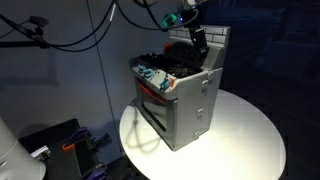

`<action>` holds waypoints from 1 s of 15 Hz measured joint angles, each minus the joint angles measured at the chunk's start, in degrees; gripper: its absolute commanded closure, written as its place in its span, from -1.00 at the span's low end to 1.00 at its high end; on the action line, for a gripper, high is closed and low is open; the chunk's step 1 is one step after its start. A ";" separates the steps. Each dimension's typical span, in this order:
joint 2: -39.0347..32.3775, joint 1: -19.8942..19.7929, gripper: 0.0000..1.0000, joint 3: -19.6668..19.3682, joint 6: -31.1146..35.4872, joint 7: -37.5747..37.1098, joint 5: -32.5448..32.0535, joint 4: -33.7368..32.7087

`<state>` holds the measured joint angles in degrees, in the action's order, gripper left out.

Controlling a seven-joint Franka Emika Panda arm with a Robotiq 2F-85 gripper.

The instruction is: Press the right upper button on the stove

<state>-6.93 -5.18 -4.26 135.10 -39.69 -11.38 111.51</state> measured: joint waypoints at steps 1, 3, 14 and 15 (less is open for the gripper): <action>-0.24 0.01 -1.00 -0.02 0.00 0.00 0.02 -0.20; -0.63 0.05 -1.00 -0.06 -0.02 0.00 0.17 -0.48; -1.86 0.82 -1.00 -0.73 -0.13 0.00 0.69 -1.37; -1.96 0.86 -1.00 -0.75 -0.21 0.00 0.69 -1.51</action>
<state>-8.89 -4.32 -5.01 134.88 -39.69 -10.70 110.00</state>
